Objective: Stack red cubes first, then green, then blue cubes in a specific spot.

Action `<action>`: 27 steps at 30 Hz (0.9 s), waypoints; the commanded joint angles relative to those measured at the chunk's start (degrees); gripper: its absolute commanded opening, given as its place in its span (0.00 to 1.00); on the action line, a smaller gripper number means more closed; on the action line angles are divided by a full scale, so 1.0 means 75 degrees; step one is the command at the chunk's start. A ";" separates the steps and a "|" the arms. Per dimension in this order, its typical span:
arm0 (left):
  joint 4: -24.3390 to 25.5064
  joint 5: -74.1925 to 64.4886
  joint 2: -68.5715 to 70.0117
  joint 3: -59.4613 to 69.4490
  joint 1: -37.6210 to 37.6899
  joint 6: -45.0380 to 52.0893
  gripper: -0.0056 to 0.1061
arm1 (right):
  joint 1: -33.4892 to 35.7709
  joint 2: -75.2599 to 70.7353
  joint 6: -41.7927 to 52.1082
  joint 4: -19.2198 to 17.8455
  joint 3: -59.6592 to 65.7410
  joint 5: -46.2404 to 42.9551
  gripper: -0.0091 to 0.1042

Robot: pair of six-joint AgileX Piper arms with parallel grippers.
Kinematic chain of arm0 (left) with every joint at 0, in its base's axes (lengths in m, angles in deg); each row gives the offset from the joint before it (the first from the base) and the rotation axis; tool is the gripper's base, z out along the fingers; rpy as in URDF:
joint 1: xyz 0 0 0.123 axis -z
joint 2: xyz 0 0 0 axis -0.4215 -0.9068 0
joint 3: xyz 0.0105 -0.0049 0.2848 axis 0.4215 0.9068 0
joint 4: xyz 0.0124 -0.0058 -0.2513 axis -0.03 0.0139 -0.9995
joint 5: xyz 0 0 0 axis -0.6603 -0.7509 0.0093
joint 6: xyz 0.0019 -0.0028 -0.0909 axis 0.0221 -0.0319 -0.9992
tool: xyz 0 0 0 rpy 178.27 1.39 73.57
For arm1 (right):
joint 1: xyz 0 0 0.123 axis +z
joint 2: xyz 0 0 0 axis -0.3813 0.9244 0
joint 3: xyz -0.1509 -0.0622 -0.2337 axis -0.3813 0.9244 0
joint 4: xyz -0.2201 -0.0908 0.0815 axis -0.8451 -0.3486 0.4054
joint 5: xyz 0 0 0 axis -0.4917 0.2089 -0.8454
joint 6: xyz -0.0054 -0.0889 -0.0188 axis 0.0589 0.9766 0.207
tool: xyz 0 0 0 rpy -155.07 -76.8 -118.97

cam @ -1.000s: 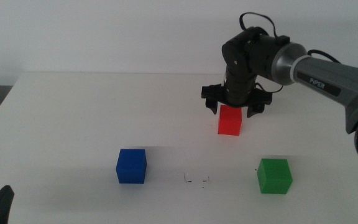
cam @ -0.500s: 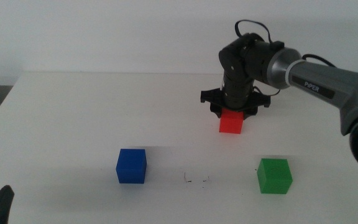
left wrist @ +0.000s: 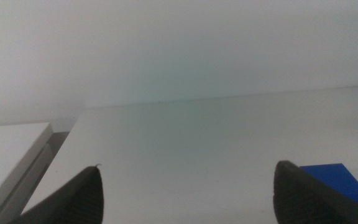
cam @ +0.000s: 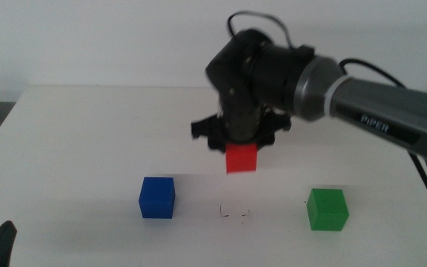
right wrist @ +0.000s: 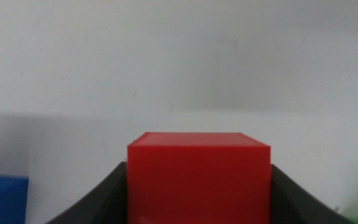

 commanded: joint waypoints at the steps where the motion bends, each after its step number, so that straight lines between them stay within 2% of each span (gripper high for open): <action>1: -0.0008 0.0106 0.0022 -0.0001 -0.0007 -0.0004 0.89 | 0.0166 -0.0192 -0.0181 -0.0178 0.0298 -0.0092 0.13; 11: -0.0008 0.0106 0.0022 -0.0001 -0.0007 -0.0004 0.89 | 0.0491 -0.0226 -0.0646 -0.0227 0.1524 -0.1691 0.13; 27: -0.0008 0.0106 0.0022 -0.0001 -0.0007 -0.0004 0.89 | 0.0475 -0.0197 -0.1700 -0.0371 0.1821 -0.1231 0.13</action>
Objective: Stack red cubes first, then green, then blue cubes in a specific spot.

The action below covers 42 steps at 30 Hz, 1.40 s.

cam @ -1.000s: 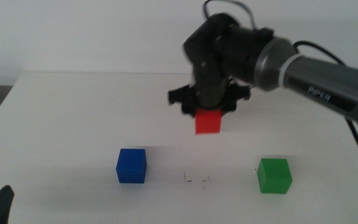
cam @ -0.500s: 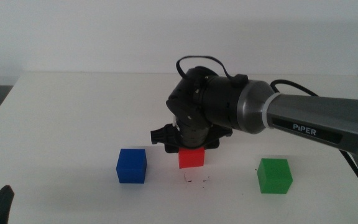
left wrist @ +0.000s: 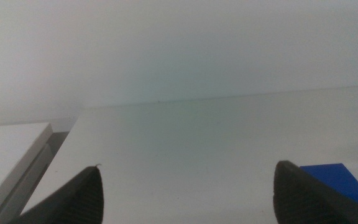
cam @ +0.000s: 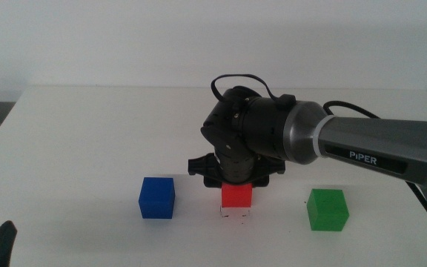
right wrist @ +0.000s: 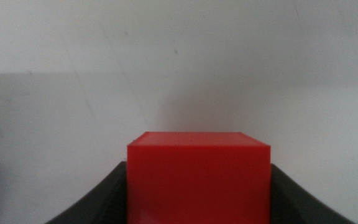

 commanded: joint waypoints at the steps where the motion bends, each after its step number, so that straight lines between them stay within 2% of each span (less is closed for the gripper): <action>1: -0.0008 0.0106 0.0022 -0.0001 -0.0007 -0.0004 0.89 | 0.0002 -0.0094 -0.0180 -0.0156 0.0120 0.0059 0.13; 5: -0.0008 0.0106 0.0022 -0.0001 -0.0007 -0.0004 0.89 | 0.0002 -0.0080 -0.0331 -0.0330 0.0361 -0.0104 0.13; 28: -0.0008 0.0104 0.0022 -0.0001 -0.0007 -0.0012 0.89 | 0.0140 0.0050 -0.0476 -0.0263 0.0489 -0.0396 0.14; 31: -0.0008 0.0104 0.0022 -0.0001 -0.0007 -0.0012 0.89 | 0.0140 0.0080 -0.0476 -0.0248 0.0489 -0.0366 0.39; 32: -0.0008 0.0104 0.0022 -0.0001 -0.0007 -0.0012 0.89 | 0.0140 0.0080 -0.0476 -0.0248 0.0489 -0.0366 0.61; 34: -0.0008 0.0104 0.0022 -0.0001 -0.0007 -0.0012 0.89 | 0.0140 0.0080 -0.0476 -0.0326 0.0489 -0.0387 0.75; 37: -0.0008 0.0104 0.0022 -0.0001 -0.0007 -0.0012 0.89 | 0.0184 -0.0360 -0.0047 -0.0242 0.0489 -0.0341 0.86; 42: -0.0008 0.0104 0.0022 -0.0001 -0.0007 -0.0012 0.89 | 0.0330 -0.2538 0.1461 -0.0312 0.0489 0.0019 0.88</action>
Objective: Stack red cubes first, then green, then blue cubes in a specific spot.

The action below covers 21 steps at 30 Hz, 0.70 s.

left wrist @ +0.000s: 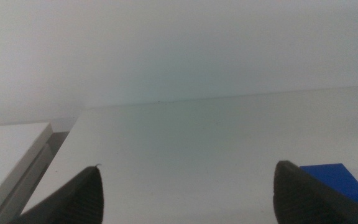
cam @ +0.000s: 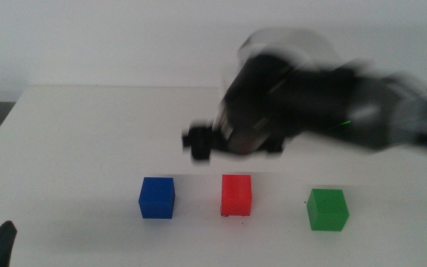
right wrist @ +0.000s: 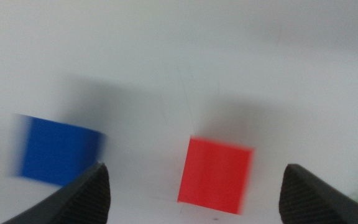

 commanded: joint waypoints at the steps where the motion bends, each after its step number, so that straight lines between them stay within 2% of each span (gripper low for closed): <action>1: -0.0008 0.0104 0.0022 -0.0001 -0.0007 -0.0012 0.89 | -0.0072 -0.1238 0.0820 -0.0159 -0.0032 0.0543 0.88; 8: -0.0008 0.0104 0.0022 -0.0001 -0.0007 -0.0012 0.89 | -0.1382 -0.2525 0.1258 0.0344 0.0656 0.2277 0.88; 13: -0.0008 0.0104 0.0022 -0.0001 -0.0007 -0.0012 0.89 | -0.1991 -0.2773 0.1906 0.1289 0.1681 0.1542 0.88; 21: -0.0008 0.0104 0.0022 -0.0001 -0.0007 -0.0012 0.89 | -0.2622 -0.2703 0.2060 0.1427 0.3104 0.0143 0.88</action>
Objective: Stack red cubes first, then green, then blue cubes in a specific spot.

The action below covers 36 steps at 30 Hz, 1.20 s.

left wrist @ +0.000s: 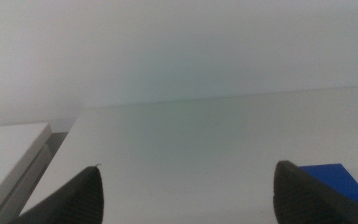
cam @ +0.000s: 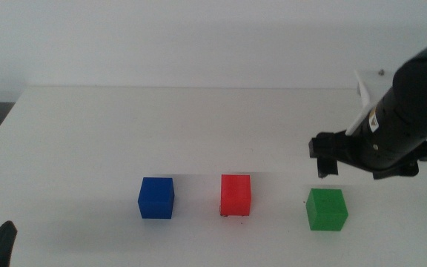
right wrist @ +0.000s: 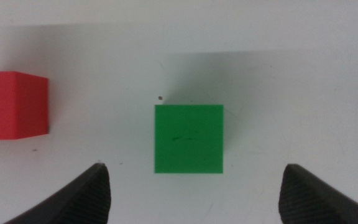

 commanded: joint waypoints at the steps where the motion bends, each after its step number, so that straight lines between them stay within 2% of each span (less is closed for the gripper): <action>1: -0.0008 0.0104 0.0022 -0.0001 -0.0007 -0.0012 0.89 | -0.0144 0.0034 0.0100 -0.0006 0.0289 -0.0433 0.88; 23: -0.0008 0.0104 0.0022 -0.0001 -0.0007 -0.0012 0.89 | -0.0246 0.1967 -0.0408 -0.0044 0.0503 -0.1721 0.88; 28: -0.0008 0.0104 0.0022 -0.0001 -0.0007 -0.0012 0.89 | -0.0246 0.2218 -0.0640 -0.0061 0.0503 -0.1737 0.83; 30: -0.0008 0.0104 0.0022 -0.0001 -0.0007 -0.0012 0.89 | -0.0246 0.2280 -0.0712 -0.0061 0.0503 -0.1737 0.78; 32: -0.0008 0.0104 0.0022 -0.0001 -0.0007 -0.0012 0.89 | -0.0246 0.2310 -0.0774 -0.0096 0.0503 -0.1724 0.67; 34: -0.0008 0.0104 0.0022 -0.0001 -0.0007 -0.0012 0.89 | -0.0246 0.2295 -0.0807 -0.0096 0.0503 -0.1668 0.48; 36: -0.0008 0.0104 0.0022 -0.0001 -0.0007 -0.0012 0.89 | -0.0246 0.2168 -0.0807 -0.0081 0.0489 -0.1461 0.21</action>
